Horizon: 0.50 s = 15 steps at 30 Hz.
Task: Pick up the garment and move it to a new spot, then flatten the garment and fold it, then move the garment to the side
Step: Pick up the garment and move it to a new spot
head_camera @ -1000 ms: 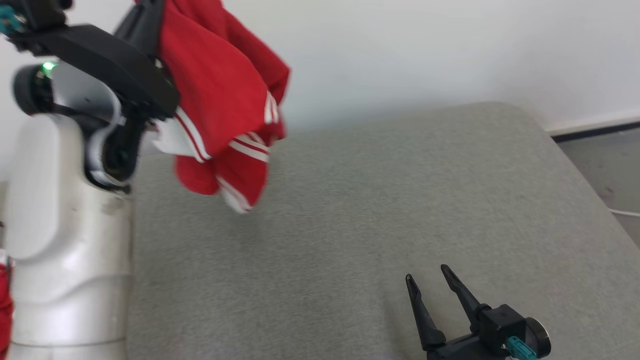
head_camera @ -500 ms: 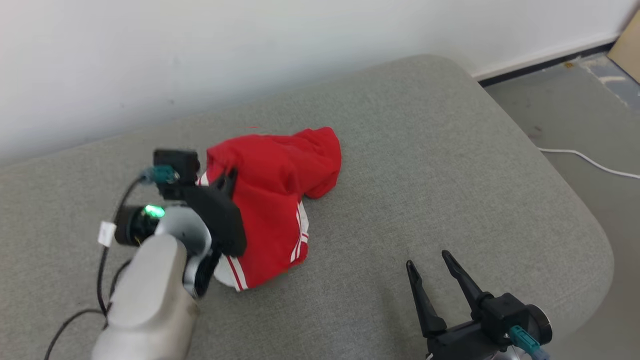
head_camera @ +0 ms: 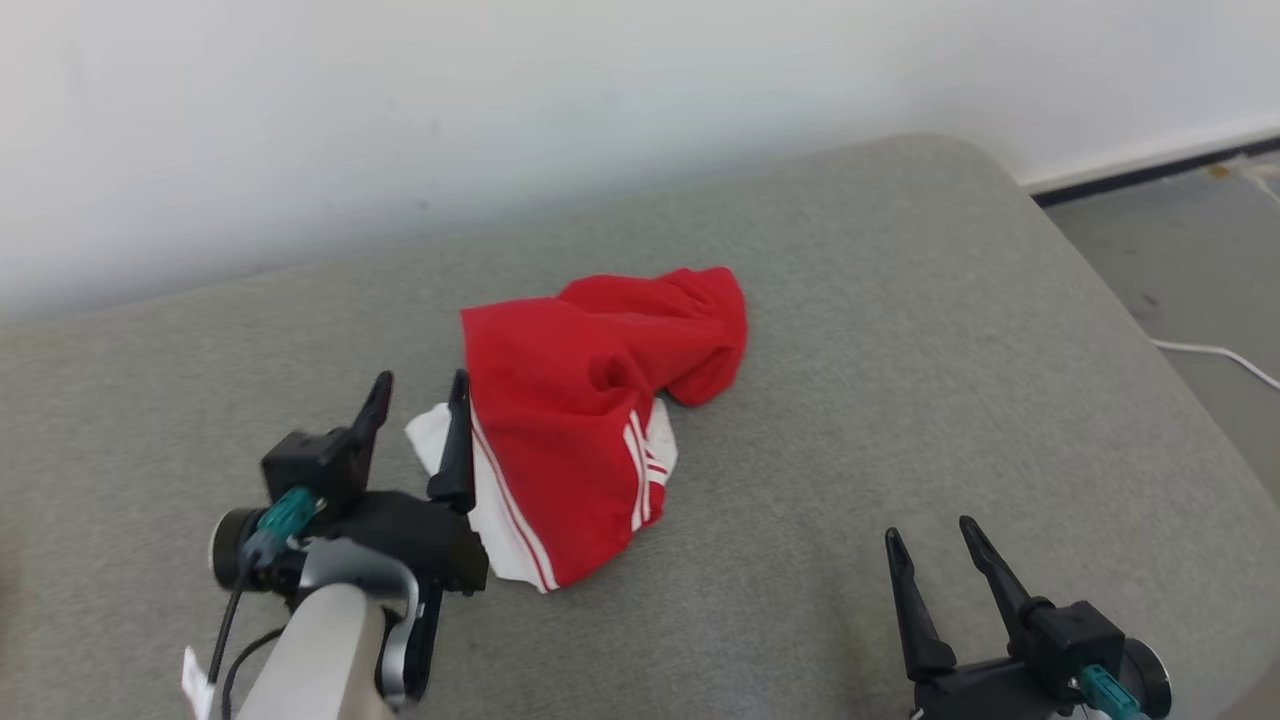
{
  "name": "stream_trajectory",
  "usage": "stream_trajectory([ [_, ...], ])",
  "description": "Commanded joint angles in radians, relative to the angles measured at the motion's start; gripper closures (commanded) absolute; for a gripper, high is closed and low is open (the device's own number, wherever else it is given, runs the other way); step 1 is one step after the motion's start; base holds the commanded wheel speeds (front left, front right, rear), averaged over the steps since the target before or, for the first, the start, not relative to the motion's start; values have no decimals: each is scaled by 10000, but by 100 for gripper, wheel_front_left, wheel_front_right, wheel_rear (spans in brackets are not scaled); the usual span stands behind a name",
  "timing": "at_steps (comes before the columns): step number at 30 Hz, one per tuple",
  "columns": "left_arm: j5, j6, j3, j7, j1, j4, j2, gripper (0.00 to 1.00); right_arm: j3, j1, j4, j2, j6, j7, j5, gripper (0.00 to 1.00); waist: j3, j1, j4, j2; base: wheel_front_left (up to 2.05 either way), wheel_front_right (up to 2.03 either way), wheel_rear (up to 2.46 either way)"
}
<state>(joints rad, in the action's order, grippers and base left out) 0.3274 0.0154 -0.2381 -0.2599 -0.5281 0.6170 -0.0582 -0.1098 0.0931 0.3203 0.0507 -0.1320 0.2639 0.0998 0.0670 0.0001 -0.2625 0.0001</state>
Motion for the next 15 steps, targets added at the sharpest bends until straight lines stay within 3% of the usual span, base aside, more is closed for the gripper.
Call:
stream_trajectory([
  [1,-71,115,198,-48,490,-533,-19,0,100,-198,-24,-5,25,7,-87,0,-726,-1,862,-1,0,0,0],
  [7,-563,324,1234,-45,2669,-2961,-109,0,380,-490,-58,-6,25,8,-184,0,-1110,-1,1468,-1,0,0,0],
  [15,-1368,22,2054,-49,4831,-4245,-90,0,506,-832,92,-4,25,7,-129,0,-1418,-1,1996,-1,0,0,0],
])
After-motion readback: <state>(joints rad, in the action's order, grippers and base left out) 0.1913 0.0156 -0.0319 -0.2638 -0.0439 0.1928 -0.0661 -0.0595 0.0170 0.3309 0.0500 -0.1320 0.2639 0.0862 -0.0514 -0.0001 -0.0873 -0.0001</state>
